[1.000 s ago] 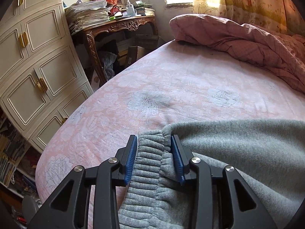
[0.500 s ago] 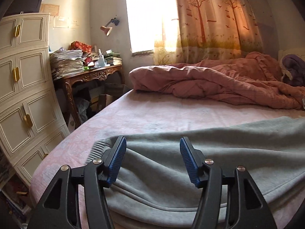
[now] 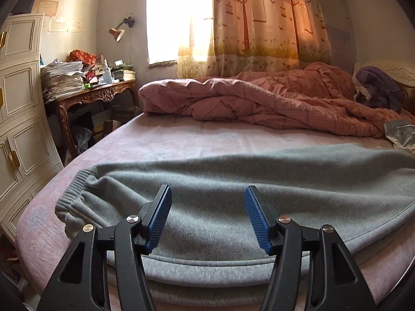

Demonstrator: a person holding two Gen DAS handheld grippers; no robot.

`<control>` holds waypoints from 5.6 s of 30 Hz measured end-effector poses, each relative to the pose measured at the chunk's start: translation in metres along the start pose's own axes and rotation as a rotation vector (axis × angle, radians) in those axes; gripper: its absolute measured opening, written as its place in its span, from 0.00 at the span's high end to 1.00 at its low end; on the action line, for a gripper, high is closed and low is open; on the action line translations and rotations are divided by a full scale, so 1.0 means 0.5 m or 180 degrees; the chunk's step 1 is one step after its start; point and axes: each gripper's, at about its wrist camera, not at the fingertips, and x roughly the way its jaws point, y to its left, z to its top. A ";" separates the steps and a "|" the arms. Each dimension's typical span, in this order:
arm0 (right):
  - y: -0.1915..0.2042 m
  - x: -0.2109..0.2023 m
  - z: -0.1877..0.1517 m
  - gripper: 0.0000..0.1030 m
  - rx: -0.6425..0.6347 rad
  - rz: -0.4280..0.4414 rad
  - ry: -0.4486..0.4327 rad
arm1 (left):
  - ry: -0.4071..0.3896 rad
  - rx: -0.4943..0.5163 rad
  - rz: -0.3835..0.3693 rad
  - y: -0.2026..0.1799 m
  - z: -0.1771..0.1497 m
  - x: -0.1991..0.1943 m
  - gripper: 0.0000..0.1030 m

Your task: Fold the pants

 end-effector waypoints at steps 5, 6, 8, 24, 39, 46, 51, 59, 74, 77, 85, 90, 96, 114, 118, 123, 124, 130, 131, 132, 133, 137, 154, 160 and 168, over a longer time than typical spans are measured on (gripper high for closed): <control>0.032 -0.025 -0.001 0.64 -0.0199 -0.0167 -0.0094 | 0.0199 -0.0022 -0.0208 -0.005 -0.009 0.021 0.45; 0.032 -0.028 -0.001 0.64 -0.0201 -0.0158 -0.0097 | 0.0195 0.0015 -0.0276 -0.014 0.000 0.019 0.45; 0.029 -0.031 -0.003 0.64 -0.0173 -0.0110 -0.0113 | 0.0151 0.0110 -0.0376 -0.043 0.028 0.014 0.44; 0.153 -0.197 -0.003 0.67 -0.1145 0.0236 -0.1317 | 0.0331 0.0204 -0.1009 -0.323 0.127 0.082 0.28; 0.046 -0.037 -0.005 0.56 -0.0459 -0.0357 -0.0250 | 0.0791 0.0397 -0.0937 -0.298 0.033 0.143 0.31; 0.056 -0.109 0.000 0.35 -0.0485 -0.0559 -0.0620 | 0.0757 0.0406 -0.1502 -0.374 0.151 0.149 0.29; 0.106 -0.176 0.034 0.35 -0.0641 -0.0516 -0.1013 | 0.0810 0.0825 -0.1542 -0.505 0.217 0.227 0.30; 0.243 -0.036 0.084 0.48 -0.1204 0.0600 0.0079 | 0.1654 0.1268 -0.1815 -0.656 0.211 0.360 0.59; 0.316 0.113 0.097 0.48 -0.1622 0.0403 0.0224 | 0.0707 0.0415 -0.1812 -0.597 0.282 0.324 1.00; 0.293 0.107 0.081 0.48 -0.1601 0.0317 0.0038 | 0.0643 0.0310 -0.1696 -0.585 0.316 0.331 1.00; 0.310 0.132 0.083 0.48 -0.1992 0.0150 0.0566 | 0.1310 0.0722 -0.2146 -0.615 0.230 0.384 0.91; 0.319 0.151 0.076 0.48 -0.2348 0.0101 0.0968 | 0.1492 0.0833 -0.2391 -0.647 0.187 0.389 0.53; 0.351 0.151 0.077 0.47 -0.2698 -0.0052 0.1004 | 0.1371 0.1091 -0.2387 -0.660 0.170 0.358 0.60; 0.414 0.236 0.093 0.85 -0.2870 0.0121 0.1071 | 0.0867 0.1015 -0.2243 -0.633 0.159 0.332 0.41; 0.417 0.168 0.110 0.90 -0.2602 0.0164 0.0364 | 0.0496 0.0659 -0.2136 -0.590 0.186 0.313 0.41; 0.405 0.261 0.107 0.90 -0.2434 -0.0058 0.0653 | 0.0585 0.0608 -0.1884 -0.590 0.192 0.338 0.30; 0.399 0.294 0.102 0.90 -0.2417 -0.0146 0.0806 | 0.0697 0.0662 -0.1807 -0.600 0.188 0.351 0.31; 0.407 0.279 0.098 0.79 -0.2493 -0.0252 0.0650 | 0.1121 0.0727 -0.1583 -0.609 0.167 0.403 0.28; 0.401 0.269 0.102 0.77 -0.2422 -0.0188 0.0612 | 0.1072 0.0693 -0.1580 -0.603 0.167 0.400 0.28; 0.395 0.248 0.110 0.72 -0.2316 -0.0124 0.0523 | 0.1002 0.0670 -0.1551 -0.598 0.170 0.394 0.28; 0.388 0.221 0.117 0.64 -0.2190 -0.0106 0.0407 | 0.0906 0.0650 -0.1507 -0.593 0.172 0.384 0.28; 0.350 0.127 0.112 0.35 -0.1659 0.0112 0.0078 | 0.0231 0.0653 -0.1306 -0.567 0.192 0.305 0.29; 0.392 -0.078 -0.081 0.15 -0.1689 0.0154 -0.1066 | -0.1135 0.0286 -0.0803 -0.385 0.110 0.039 0.00; 0.369 -0.098 -0.137 0.01 -0.1601 0.0134 -0.1361 | -0.1359 0.0118 -0.0660 -0.339 0.072 0.012 0.00; 0.406 -0.067 -0.167 0.01 -0.1995 0.0002 -0.0963 | -0.1317 0.0274 -0.0378 -0.294 0.068 -0.037 0.00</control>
